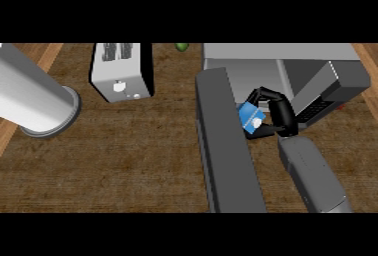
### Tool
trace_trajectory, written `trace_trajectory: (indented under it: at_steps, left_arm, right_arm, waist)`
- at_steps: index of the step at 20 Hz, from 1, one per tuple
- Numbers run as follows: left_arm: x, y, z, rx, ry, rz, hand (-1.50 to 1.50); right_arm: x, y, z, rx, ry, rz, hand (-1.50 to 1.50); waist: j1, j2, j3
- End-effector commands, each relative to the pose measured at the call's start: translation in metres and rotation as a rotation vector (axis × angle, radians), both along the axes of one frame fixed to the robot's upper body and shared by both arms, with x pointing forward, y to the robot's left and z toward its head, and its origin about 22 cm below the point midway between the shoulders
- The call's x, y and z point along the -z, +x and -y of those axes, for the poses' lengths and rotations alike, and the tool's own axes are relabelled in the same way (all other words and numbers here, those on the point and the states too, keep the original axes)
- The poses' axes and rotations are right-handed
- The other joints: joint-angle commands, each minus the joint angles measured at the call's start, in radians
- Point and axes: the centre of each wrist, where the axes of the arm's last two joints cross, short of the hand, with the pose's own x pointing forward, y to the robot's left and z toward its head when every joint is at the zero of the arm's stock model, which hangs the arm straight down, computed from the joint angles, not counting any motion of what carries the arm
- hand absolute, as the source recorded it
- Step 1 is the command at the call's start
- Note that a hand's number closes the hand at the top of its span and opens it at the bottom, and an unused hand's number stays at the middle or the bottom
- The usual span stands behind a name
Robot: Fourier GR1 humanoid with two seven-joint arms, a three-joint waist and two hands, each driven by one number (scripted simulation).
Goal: Pick up the milk, place it into the microwave and close the microwave
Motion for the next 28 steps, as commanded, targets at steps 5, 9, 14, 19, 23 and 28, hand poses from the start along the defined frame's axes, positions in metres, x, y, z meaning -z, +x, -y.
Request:
trace_trajectory:
  at_steps: [5,9,14,19,23,28]
  left_arm:
    - [0.014,0.007,0.006,0.019,0.002,-0.010,-1.50]
    - [0.020,0.018,-0.013,0.019,-0.009,-0.010,-1.50]
    - [0.016,0.027,-0.022,0.061,0.001,0.004,-1.50]
    - [0.009,0.019,-0.001,0.054,-0.010,0.018,-1.50]
    - [0.010,0.027,-0.007,0.057,0.013,0.032,-1.50]
    - [0.010,0.032,0.010,0.095,-0.004,0.020,-1.50]
  right_arm:
    - [-0.040,0.050,-0.028,0.069,-0.181,0.009,1.50]
    - [-0.048,0.062,-0.058,0.130,-0.249,0.005,1.50]
    - [-0.049,0.070,-0.037,0.233,-0.307,0.015,1.50]
    - [-0.052,0.074,-0.014,0.287,-0.324,0.019,1.50]
    - [-0.072,0.084,-0.018,0.420,-0.384,0.087,1.50]
    - [-0.085,0.089,0.002,0.479,-0.505,0.183,1.50]
  waist:
    - [0.016,0.006,0.000]
    - [0.035,0.015,0.000]
    - [0.052,0.026,0.001]
    - [0.077,0.035,0.003]
    - [0.087,0.039,0.002]
    - [0.113,0.054,0.004]
